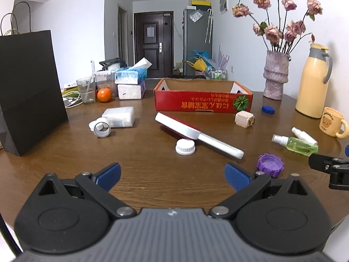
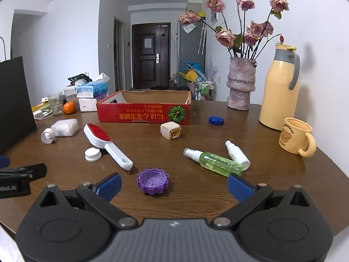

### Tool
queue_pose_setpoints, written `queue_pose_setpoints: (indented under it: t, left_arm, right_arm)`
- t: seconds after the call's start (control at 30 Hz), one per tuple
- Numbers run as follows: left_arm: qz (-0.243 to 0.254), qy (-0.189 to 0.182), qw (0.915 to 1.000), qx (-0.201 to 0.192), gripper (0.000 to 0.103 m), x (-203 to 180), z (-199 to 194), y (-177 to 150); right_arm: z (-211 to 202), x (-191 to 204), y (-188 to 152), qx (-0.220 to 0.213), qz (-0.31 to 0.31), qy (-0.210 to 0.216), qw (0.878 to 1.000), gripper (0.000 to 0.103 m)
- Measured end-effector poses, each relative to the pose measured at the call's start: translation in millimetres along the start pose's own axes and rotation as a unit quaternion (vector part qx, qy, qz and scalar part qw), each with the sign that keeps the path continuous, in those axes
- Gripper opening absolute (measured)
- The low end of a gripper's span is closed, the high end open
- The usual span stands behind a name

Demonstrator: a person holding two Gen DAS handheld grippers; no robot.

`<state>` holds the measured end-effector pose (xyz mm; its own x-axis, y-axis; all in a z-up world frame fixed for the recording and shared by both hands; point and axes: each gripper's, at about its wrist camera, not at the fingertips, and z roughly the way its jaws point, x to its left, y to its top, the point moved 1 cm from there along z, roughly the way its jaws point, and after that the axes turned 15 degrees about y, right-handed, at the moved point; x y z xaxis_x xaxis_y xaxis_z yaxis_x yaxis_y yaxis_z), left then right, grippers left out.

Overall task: Organize rigid objects
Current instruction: 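Lower the right gripper onto the purple bottle cap and close it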

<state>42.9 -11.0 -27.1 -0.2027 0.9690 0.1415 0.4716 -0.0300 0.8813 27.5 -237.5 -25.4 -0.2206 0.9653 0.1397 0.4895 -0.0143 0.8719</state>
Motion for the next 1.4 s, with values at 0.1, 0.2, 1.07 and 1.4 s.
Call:
queue_pose_setpoints:
  t: [0.1, 0.2, 1.07, 1.4]
  left_arm:
    - [0.002, 0.001, 1.0000, 0.008, 0.103, -4.1, 15.1, -0.1]
    - [0.003, 0.002, 0.9999, 0.015, 0.103, -8.9, 30.7, 2.3]
    - [0.021, 0.022, 0.9981, 0.054, 0.103, -27.0, 104.2, 19.2]
    - [0.027, 0.032, 0.9966, 0.071, 0.103, -32.1, 125.8, 27.3]
  right_arm:
    - [11.5, -0.9, -1.1, 0.006, 0.000, -0.001, 1.000, 0.103]
    - [23.4, -3.6, -1.9, 0.013, 0.004, 0.004, 1.000, 0.103]
    - [133.4, -11.8, -0.5, 0.121, -0.022, 0.017, 0.992, 0.100]
    - [150.7, -14.4, 4.8, 0.134, -0.026, 0.044, 0.990, 0.061]
